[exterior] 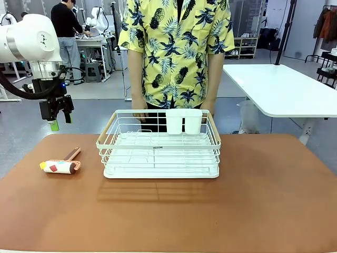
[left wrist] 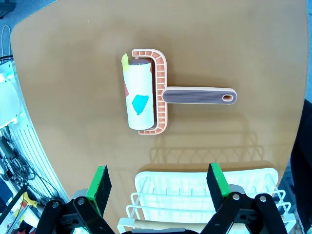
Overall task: Clean the table.
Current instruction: Place the Lint Roller down when the Dish drying rack is positioned in the middle of the table.
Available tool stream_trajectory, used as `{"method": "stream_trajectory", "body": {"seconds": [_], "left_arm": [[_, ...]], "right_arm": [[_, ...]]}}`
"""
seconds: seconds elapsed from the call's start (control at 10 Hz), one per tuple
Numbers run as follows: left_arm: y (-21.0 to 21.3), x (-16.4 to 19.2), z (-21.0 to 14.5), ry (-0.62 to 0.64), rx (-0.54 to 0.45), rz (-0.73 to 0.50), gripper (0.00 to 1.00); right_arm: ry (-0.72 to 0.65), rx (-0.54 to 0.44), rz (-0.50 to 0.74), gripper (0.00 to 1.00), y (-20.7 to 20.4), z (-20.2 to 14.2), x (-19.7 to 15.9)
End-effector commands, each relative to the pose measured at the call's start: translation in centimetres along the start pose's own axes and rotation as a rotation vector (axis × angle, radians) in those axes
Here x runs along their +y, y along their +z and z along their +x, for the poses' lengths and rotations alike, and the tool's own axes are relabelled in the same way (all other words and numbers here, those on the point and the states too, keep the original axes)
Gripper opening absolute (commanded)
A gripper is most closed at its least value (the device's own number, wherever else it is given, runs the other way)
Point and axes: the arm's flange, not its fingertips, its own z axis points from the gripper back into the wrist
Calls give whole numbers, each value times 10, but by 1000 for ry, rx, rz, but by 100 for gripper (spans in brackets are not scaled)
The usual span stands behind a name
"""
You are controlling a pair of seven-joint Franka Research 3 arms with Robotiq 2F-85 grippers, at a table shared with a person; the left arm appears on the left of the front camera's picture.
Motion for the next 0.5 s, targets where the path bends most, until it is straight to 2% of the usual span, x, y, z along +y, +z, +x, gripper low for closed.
{"method": "stream_trajectory", "body": {"seconds": [0.0,0.4], "left_arm": [[1,0,0,5,-3,0,100],[1,0,0,5,-3,0,100]], "right_arm": [[10,-1,7,100,1,0,3],[10,-1,7,100,1,0,3]]}}
